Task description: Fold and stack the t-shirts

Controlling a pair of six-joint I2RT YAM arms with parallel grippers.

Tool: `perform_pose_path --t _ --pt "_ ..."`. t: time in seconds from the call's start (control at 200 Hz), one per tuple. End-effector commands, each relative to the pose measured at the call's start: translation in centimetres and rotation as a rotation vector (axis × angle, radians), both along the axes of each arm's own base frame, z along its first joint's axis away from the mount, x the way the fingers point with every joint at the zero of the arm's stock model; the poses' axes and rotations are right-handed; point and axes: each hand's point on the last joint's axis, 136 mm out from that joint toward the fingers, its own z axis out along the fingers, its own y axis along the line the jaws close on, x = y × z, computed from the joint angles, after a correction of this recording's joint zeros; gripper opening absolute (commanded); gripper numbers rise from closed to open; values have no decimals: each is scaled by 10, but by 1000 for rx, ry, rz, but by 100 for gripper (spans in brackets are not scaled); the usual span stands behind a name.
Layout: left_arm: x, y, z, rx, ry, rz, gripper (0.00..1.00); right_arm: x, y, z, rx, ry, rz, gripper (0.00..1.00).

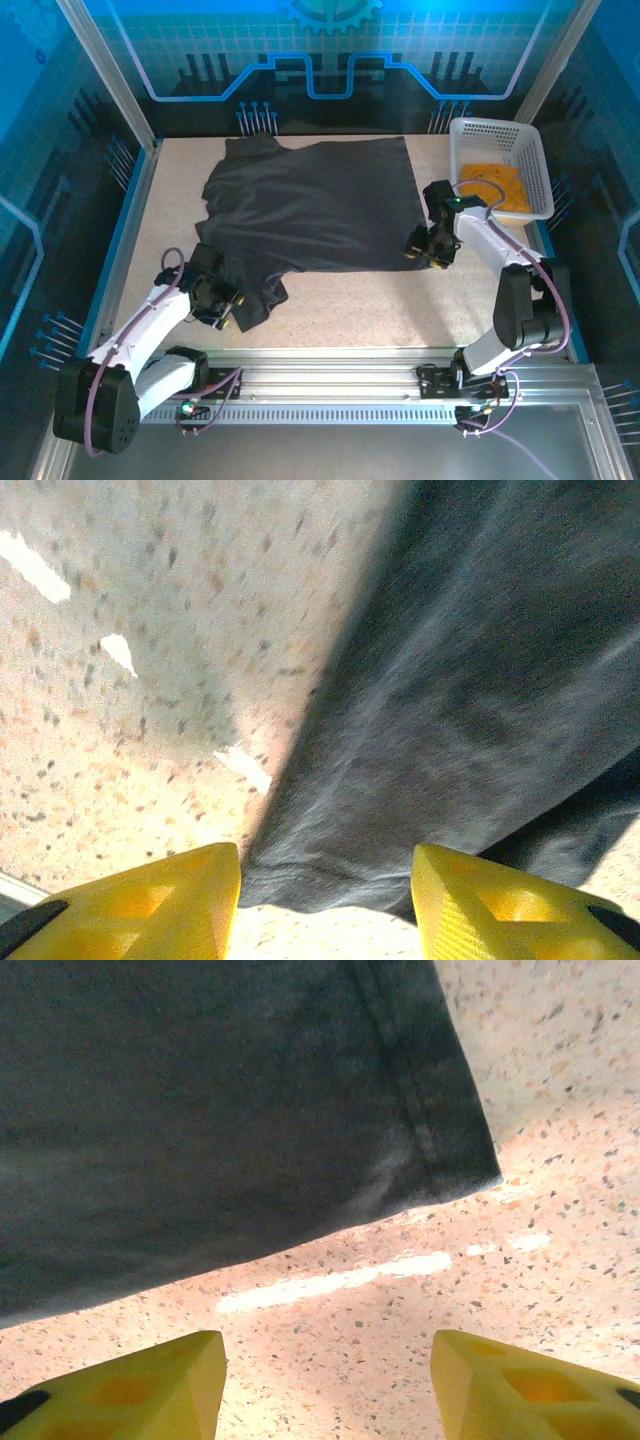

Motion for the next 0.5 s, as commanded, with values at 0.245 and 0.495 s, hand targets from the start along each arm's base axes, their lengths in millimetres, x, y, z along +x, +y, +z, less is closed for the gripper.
perform_pose_path --t 0.245,0.495 --pt "-2 -17 -43 -29 105 -31 25 -12 -25 -8 70 -1 -117 57" --pt "0 -10 -21 14 54 -76 0 3 -45 -25 150 -58 -297 54"
